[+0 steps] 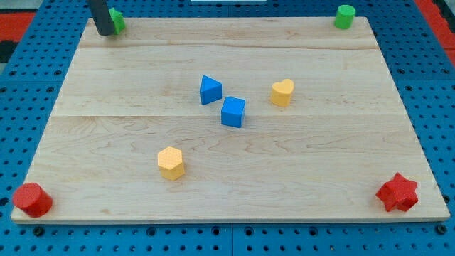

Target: Move your arm to the right side of the green star

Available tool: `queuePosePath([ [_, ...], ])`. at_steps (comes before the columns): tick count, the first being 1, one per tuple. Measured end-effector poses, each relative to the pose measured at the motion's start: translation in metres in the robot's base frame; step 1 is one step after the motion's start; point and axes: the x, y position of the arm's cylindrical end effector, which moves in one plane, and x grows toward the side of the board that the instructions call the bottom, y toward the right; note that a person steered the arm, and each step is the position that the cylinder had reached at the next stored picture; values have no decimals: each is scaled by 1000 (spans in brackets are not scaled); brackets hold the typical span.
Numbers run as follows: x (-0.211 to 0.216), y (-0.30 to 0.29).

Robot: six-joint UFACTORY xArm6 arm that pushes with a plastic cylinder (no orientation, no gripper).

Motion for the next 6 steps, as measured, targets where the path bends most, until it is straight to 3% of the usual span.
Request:
queuePosePath([
  [2, 14, 70],
  [3, -16, 95],
  [6, -37, 67],
])
